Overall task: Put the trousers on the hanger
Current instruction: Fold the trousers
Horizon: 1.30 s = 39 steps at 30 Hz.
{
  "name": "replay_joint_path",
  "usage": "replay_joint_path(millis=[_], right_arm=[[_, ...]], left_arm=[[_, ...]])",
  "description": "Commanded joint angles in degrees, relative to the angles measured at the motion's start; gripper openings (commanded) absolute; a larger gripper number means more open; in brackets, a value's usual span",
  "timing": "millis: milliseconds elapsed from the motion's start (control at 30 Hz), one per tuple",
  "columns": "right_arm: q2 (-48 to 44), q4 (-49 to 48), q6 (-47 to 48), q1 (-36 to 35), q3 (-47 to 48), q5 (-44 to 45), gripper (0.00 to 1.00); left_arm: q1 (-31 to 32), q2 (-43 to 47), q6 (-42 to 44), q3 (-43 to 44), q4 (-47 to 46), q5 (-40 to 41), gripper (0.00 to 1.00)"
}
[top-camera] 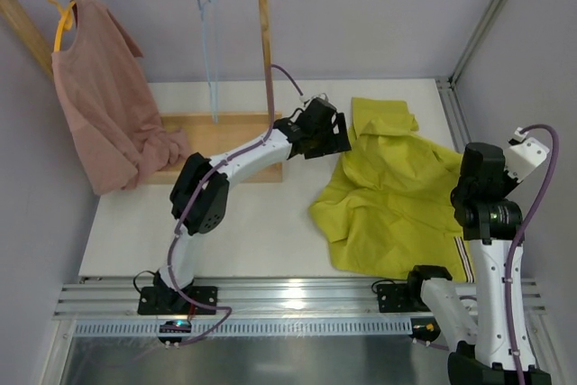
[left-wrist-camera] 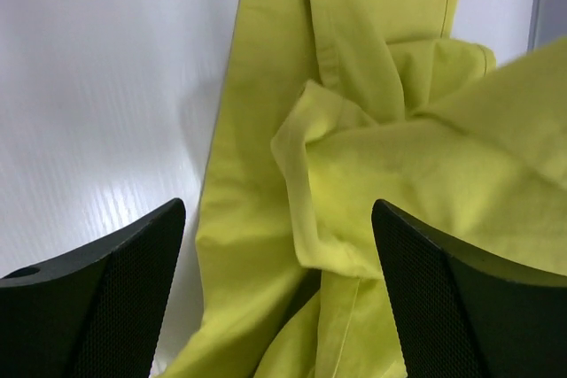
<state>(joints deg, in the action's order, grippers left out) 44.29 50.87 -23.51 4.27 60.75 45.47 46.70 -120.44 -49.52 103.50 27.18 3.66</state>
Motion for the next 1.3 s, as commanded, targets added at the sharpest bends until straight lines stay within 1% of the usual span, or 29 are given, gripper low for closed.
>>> replay_joint_path(millis=[0, 67, 133, 300, 367, 400, 433, 467, 500, 533, 567, 600, 700, 733, 767, 800, 833, 867, 900, 933, 967, 1000, 1033, 1067, 1100, 1133, 1167, 1200, 1267], right_arm=[[-4.47, -3.50, -1.11, 0.39, -2.03, -1.96, 0.04], [-5.88, -4.81, -0.32, 0.39, -3.71, -2.76, 0.04], [-6.06, -5.60, -0.14, 0.39, -4.24, -4.50, 0.04], [-3.96, -5.70, -0.14, 0.39, -2.22, -5.13, 0.04], [-2.99, -5.70, 0.13, 0.39, -0.81, -5.04, 0.04], [-2.90, -5.70, -0.05, 0.39, -0.37, -5.30, 0.04], [-2.72, -6.04, -0.05, 0.39, 0.06, -5.74, 0.04], [-2.72, -6.31, -0.13, 0.39, 0.07, -6.09, 0.04], [-2.72, -6.66, 0.04, 0.39, -0.11, -6.88, 0.04], [-2.72, -7.01, 0.21, 0.39, -0.19, -7.32, 0.04], [-2.37, -7.01, 0.30, 0.39, -0.02, -7.59, 0.04], [-2.02, -7.01, 0.48, 0.39, 0.16, -8.20, 0.04], [-1.14, -7.28, 1.18, 0.39, 1.03, -9.52, 0.04], [-0.88, -7.54, 1.53, 0.39, 1.73, -10.57, 0.04], [-0.44, -7.45, 1.53, 0.39, 2.26, -11.10, 0.04], [0.35, -7.11, 1.53, 0.39, 2.88, -11.54, 0.04], [0.88, -7.02, 1.53, 0.39, 4.36, -12.33, 0.04], [1.14, -6.75, 1.53, 0.39, 5.16, -12.77, 0.04], [1.84, -6.66, 1.45, 0.39, 6.04, -13.30, 0.04], [1.94, -6.32, 1.97, 0.39, 7.61, -14.35, 0.04], [2.11, -6.40, 2.41, 0.39, 8.24, -14.97, 0.04], [2.64, -6.40, 2.94, 0.39, 9.03, -15.76, 0.04], [2.90, -6.49, 3.55, 0.39, 10.60, -16.55, 0.04], [3.34, -6.31, 4.51, 0.39, 11.40, -18.30, 0.04], [3.78, -6.14, 4.78, 0.39, 12.71, -19.19, 0.04], [3.70, -6.22, 4.87, 0.39, 12.99, -20.15, 0.04], [3.61, -6.40, 4.96, 0.39, 13.25, -23.21, 0.04], [3.43, -6.66, 4.79, 0.39, 13.43, -24.80, 0.04], [3.34, -6.14, 3.91, 0.39, 13.95, -29.19, 0.04]], left_arm=[[-2.04, -1.63, -1.90, 2.40, -7.21, -5.83, 0.86], [-3.27, -3.91, -2.25, 2.49, -11.52, -10.05, 0.84], [-3.89, -5.32, -2.86, 2.58, -14.68, -12.35, 0.82], [-4.33, -9.45, -4.18, 2.84, -18.30, -18.33, 0.78], [-4.42, -10.60, -4.71, 3.19, -19.35, -19.04, 0.77], [-4.42, -11.12, -4.80, 3.46, -19.88, -19.65, 0.72], [-4.77, -12.35, -5.15, 3.55, -20.75, -22.01, 0.68], [-5.03, -12.88, -6.63, 3.63, -22.94, -23.42, 0.61], [-5.30, -13.24, -7.69, 3.64, -23.83, -24.92, 0.40], [-5.65, -13.41, -8.57, 3.46, -24.54, -26.84, 0.28], [-5.74, -13.15, -9.19, 2.85, -25.06, -27.39, 0.08], [-5.83, -12.63, -9.11, 2.50, -25.16, -27.39, 0.00], [-5.74, -8.77, -7.18, 1.62, -24.28, -26.78, 0.00], [-5.65, -7.63, -6.48, 1.44, -22.71, -26.25, 0.00], [-5.48, -4.48, -5.60, 1.18, -21.91, -25.81, 0.00], [-5.22, -2.80, -3.42, 0.57, -20.86, -24.85, 0.00], [-4.52, -0.60, -2.35, 0.04, -17.89, -23.71, 0.00], [-3.99, 1.42, -1.03, -0.58, -16.91, -22.66, 0.00], [-3.55, 5.88, 0.46, -1.98, -15.50, -20.04, 0.00], [-2.32, 8.10, 3.08, -2.69, -13.05, -16.35, 0.00], [-1.70, 10.29, 4.68, -3.30, -11.11, -16.32, 0.00], [-1.00, 15.01, 5.91, -3.83, -9.27, -11.97, 0.00], [0.22, 17.06, 8.01, -4.71, -7.60, -9.40, 0.00], [0.85, 19.69, 8.90, -5.41, -4.62, -5.46, 0.00], [2.07, 23.98, 9.52, -6.11, -3.63, -4.20, 0.00], [2.69, 26.55, 10.57, -7.51, -2.58, -1.23, 0.00], [3.48, 28.75, 10.84, -8.22, -1.09, 0.54, 0.00], [5.23, 32.95, 11.11, -9.01, -0.29, 3.95, 0.00], [7.08, 36.32, 11.37, -10.95, 1.63, 6.35, 0.00]])
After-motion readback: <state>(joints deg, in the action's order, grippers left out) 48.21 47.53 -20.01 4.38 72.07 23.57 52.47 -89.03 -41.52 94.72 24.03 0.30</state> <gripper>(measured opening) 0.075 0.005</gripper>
